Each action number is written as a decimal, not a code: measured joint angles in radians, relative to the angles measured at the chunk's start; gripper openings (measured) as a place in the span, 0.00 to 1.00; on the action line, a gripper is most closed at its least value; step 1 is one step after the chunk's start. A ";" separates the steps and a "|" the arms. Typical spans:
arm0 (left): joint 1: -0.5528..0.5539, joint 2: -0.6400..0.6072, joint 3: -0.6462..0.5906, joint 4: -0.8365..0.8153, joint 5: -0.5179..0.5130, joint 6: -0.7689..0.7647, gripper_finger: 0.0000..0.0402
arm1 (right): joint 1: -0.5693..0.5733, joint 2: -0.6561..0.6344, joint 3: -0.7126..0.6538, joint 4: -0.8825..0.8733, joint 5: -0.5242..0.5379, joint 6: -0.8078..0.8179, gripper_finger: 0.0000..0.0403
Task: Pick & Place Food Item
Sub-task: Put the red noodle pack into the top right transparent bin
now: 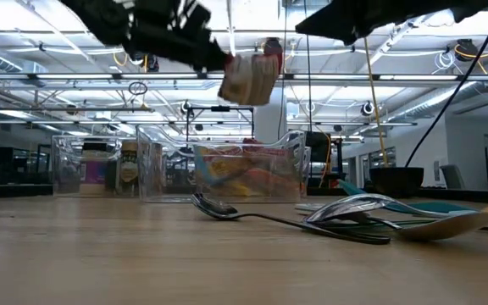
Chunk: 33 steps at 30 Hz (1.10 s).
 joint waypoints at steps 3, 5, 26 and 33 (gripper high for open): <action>0.058 0.066 0.000 0.019 0.036 -0.014 0.01 | -0.030 0.000 0.000 -0.015 0.000 0.000 0.00; 0.086 0.117 0.000 0.025 0.035 -0.006 0.02 | -0.048 0.000 0.000 -0.028 0.000 0.000 0.00; 0.155 0.321 0.002 -0.048 0.036 -0.226 0.05 | -0.056 0.000 0.000 -0.035 -0.005 0.041 0.00; 0.141 0.316 0.001 -0.047 -0.032 -0.286 0.04 | -0.056 0.000 0.000 -0.035 -0.004 0.067 0.00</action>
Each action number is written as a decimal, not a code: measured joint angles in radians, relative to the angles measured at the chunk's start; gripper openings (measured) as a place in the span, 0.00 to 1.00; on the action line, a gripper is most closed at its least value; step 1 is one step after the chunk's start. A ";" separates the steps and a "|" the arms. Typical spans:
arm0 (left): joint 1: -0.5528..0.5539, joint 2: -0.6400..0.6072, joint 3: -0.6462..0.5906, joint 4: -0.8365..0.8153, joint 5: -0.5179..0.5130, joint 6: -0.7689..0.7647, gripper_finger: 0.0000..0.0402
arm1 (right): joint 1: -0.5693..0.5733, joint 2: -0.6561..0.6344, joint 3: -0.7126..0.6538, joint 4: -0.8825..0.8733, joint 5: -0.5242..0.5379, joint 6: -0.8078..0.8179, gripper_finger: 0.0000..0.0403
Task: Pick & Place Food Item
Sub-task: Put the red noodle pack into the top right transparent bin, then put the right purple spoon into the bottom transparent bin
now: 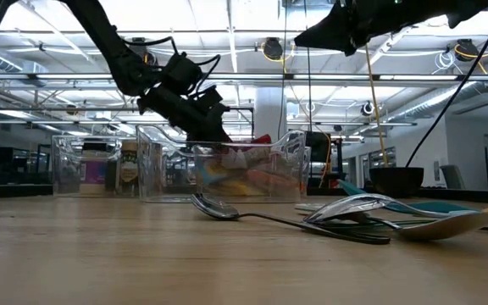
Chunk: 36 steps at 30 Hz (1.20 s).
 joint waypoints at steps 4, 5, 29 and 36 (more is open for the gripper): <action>0.001 -0.007 -0.001 -0.003 -0.003 -0.033 0.14 | 0.000 0.000 0.000 0.000 0.000 0.000 0.00; 0.000 -0.007 -0.001 -0.002 -0.019 -0.048 0.18 | 0.000 0.000 0.000 0.000 0.000 0.000 0.00; -0.115 -0.514 -0.002 -0.211 0.044 -0.104 0.60 | 0.201 -0.229 0.000 -0.171 0.001 0.045 0.00; -0.216 -0.620 -0.001 -0.390 0.074 -0.109 0.60 | 0.311 -0.251 -0.032 -0.203 0.001 0.050 0.00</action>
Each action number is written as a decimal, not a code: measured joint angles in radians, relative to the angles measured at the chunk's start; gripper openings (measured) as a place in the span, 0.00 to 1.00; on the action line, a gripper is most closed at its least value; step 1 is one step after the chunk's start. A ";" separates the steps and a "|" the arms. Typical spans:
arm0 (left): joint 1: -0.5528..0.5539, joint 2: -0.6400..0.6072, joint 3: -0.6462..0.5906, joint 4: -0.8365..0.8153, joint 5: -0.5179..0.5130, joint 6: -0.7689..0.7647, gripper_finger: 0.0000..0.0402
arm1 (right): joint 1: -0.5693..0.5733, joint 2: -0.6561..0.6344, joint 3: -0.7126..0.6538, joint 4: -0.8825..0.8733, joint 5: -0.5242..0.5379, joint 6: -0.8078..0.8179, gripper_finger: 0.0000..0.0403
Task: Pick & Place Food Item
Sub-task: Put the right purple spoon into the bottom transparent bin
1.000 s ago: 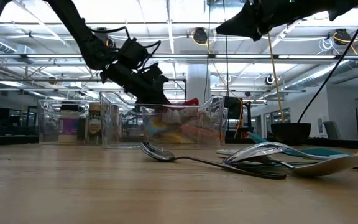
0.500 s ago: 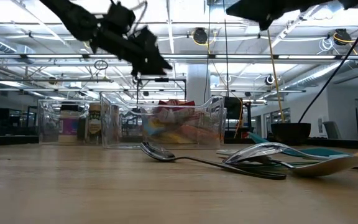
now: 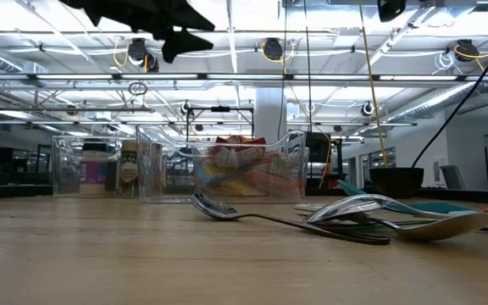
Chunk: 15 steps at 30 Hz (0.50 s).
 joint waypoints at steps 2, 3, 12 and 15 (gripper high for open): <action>-0.045 -0.021 -0.007 -0.016 -0.059 0.006 0.60 | 0.033 -0.004 -0.026 0.015 -0.001 0.001 0.00; -0.069 -0.033 -0.018 -0.007 -0.106 0.005 0.60 | 0.050 -0.007 -0.039 0.018 0.000 0.006 0.00; -0.246 -0.185 -0.267 0.281 -0.404 0.015 0.60 | 0.117 -0.018 -0.197 0.273 0.000 0.093 0.00; -0.263 -0.239 -0.376 0.402 -0.396 -0.008 0.60 | 0.121 -0.017 -0.266 0.426 -0.006 0.151 0.01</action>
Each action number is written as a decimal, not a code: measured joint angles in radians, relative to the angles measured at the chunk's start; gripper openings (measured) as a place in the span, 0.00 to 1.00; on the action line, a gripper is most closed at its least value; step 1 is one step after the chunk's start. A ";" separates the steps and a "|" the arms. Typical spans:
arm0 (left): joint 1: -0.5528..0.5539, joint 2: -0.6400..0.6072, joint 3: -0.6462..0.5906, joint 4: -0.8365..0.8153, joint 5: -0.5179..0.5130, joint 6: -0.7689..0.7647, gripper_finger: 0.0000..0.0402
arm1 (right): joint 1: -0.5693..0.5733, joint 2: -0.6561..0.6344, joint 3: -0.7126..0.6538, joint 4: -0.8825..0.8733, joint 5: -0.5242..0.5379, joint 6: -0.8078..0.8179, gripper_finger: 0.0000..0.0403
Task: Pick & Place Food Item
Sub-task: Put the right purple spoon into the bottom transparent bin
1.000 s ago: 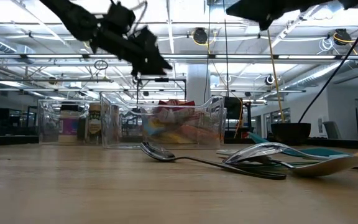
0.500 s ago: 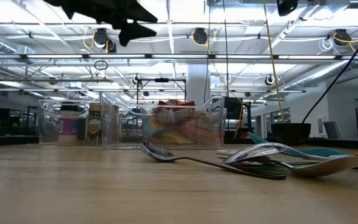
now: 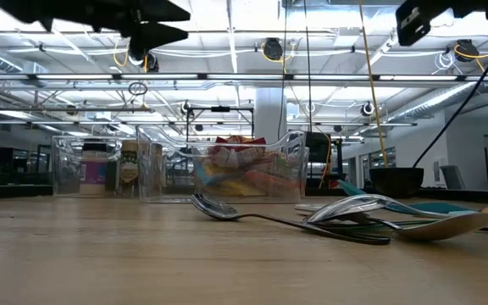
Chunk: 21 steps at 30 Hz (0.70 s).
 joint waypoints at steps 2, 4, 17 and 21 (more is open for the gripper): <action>-0.005 -0.029 -0.056 0.074 0.014 -0.019 0.60 | -0.008 0.006 -0.026 0.055 -0.046 0.029 0.04; -0.005 -0.059 -0.108 0.127 0.019 -0.031 0.60 | -0.012 0.013 -0.017 0.024 -0.090 0.063 0.11; 0.023 -0.149 -0.309 0.298 -0.069 -0.128 0.60 | 0.051 0.307 0.425 -1.009 0.034 0.423 0.53; 0.023 -0.149 -0.309 0.294 -0.068 -0.128 0.60 | 0.052 0.422 0.412 -1.133 -0.020 0.589 0.49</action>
